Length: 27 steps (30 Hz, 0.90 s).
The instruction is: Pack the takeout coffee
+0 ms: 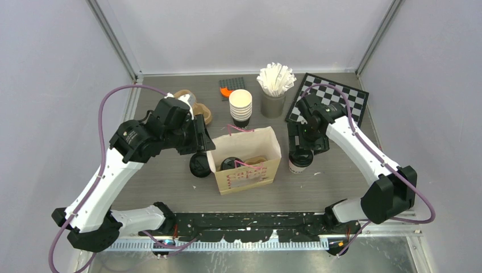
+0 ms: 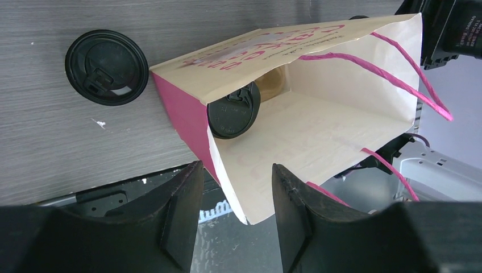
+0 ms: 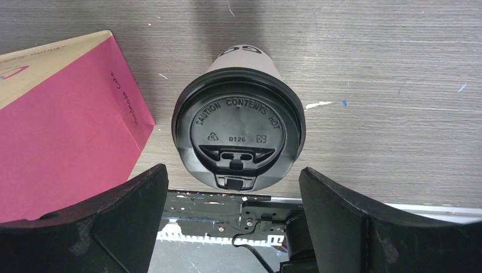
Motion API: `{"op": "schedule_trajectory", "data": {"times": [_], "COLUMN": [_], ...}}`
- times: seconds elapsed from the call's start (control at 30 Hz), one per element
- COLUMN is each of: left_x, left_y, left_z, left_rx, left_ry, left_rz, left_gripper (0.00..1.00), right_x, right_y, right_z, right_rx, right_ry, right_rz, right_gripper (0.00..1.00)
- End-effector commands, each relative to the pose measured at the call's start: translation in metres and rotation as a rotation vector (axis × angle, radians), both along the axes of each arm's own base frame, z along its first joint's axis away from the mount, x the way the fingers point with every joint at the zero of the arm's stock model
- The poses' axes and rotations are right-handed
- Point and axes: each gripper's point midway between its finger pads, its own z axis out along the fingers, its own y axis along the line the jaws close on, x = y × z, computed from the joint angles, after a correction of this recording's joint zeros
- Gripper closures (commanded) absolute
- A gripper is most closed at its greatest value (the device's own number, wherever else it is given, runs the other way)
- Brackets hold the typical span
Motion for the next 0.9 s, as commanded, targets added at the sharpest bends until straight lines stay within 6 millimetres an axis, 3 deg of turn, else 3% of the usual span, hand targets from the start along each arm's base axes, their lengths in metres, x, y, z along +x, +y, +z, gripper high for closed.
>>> {"op": "schedule_trajectory", "data": {"times": [0.0, 0.57, 0.87], "left_x": [0.002, 0.003, 0.003], "left_y": [0.005, 0.008, 0.007], "left_z": [0.011, 0.009, 0.008], "left_rx": [-0.012, 0.007, 0.008], "left_ry": [-0.042, -0.041, -0.036], "left_rz": [0.019, 0.023, 0.018], "left_gripper": [0.50, 0.50, 0.50], "right_x": [0.007, 0.014, 0.014], "right_y": [0.002, -0.001, -0.001], "right_z": [-0.004, -0.018, -0.014], "right_rx": [0.002, -0.015, -0.014], "right_ry": [-0.020, -0.065, -0.104], "right_rz": [0.013, 0.010, 0.017], "right_gripper": [0.10, 0.10, 0.10]}}
